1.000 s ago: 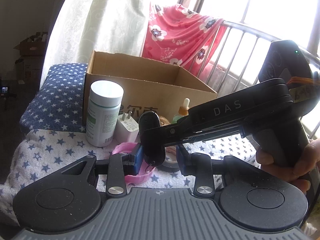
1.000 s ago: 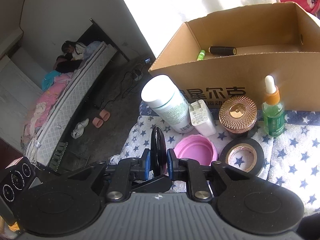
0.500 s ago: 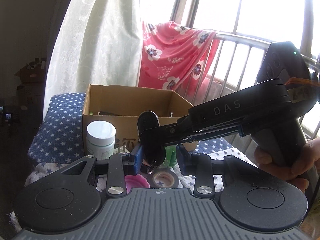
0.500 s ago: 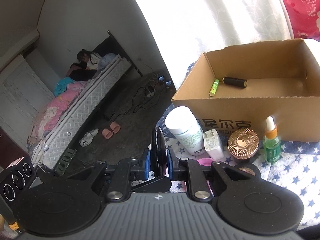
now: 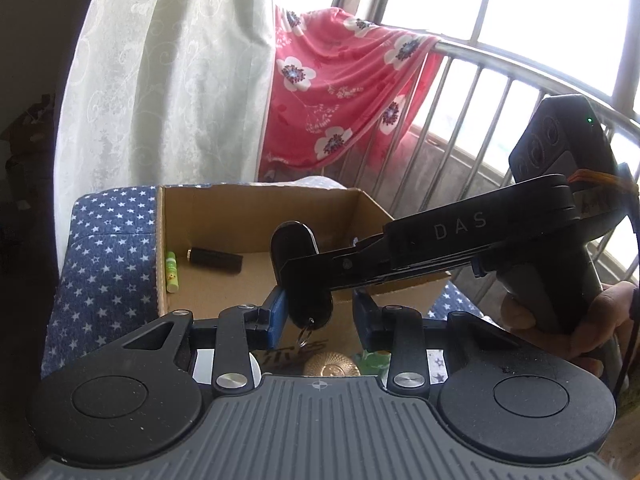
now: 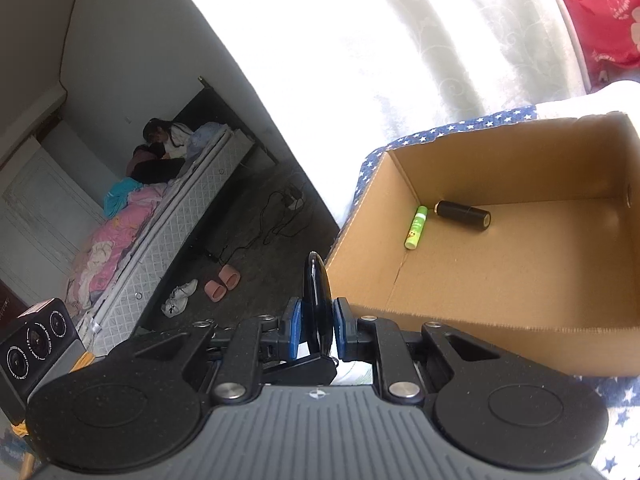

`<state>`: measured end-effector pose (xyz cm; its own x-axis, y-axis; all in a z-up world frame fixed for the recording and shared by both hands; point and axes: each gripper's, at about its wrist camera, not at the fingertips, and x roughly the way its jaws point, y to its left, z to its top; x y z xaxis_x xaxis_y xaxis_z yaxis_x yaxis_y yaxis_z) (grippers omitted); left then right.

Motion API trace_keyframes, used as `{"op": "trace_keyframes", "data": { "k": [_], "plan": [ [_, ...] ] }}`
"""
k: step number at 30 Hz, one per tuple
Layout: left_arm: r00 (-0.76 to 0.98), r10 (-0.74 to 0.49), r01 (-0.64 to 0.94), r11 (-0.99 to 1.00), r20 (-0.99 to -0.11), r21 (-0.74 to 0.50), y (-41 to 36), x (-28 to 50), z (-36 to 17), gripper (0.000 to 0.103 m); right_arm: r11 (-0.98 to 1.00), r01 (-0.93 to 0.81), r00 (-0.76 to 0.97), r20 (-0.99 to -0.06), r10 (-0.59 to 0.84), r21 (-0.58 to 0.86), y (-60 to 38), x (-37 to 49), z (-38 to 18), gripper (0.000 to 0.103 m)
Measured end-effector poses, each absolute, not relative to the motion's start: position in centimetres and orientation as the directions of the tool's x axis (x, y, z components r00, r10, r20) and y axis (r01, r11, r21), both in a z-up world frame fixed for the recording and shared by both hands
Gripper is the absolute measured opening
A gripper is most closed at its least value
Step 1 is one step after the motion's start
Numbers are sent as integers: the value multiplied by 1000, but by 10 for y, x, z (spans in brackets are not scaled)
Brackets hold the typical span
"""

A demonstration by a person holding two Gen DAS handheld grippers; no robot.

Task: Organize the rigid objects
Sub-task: 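Carry the black oval item into the box and open the right gripper, then grasp the rim of the pink dish with the right gripper and lift it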

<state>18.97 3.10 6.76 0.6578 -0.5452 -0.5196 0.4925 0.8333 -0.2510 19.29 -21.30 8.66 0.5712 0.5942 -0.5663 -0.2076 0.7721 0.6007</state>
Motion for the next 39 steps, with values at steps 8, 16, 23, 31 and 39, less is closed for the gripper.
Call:
{"op": "trace_keyframes", "data": {
  "k": [8, 16, 23, 31, 39],
  "plan": [
    [620, -475, 424, 872, -624, -243, 28, 262, 58, 39, 767, -102, 462, -653, 600, 633, -227, 283, 45, 18],
    [655, -434, 373, 898, -618, -235, 43, 277, 59, 43, 809, -3, 355, -755, 551, 588, -219, 341, 2, 19],
    [679, -439, 377, 896, -588, -234, 49, 265, 67, 43, 799, 25, 368, -749, 551, 600, -230, 352, 2, 21],
    [717, -473, 416, 880, -513, -230, 56, 220, 85, 48, 767, -51, 468, -664, 584, 639, -252, 280, 56, 21],
    [720, -495, 454, 866, -486, -210, 56, 158, 76, 57, 762, -210, 604, -531, 594, 613, -262, 162, 88, 21]
  ]
}}
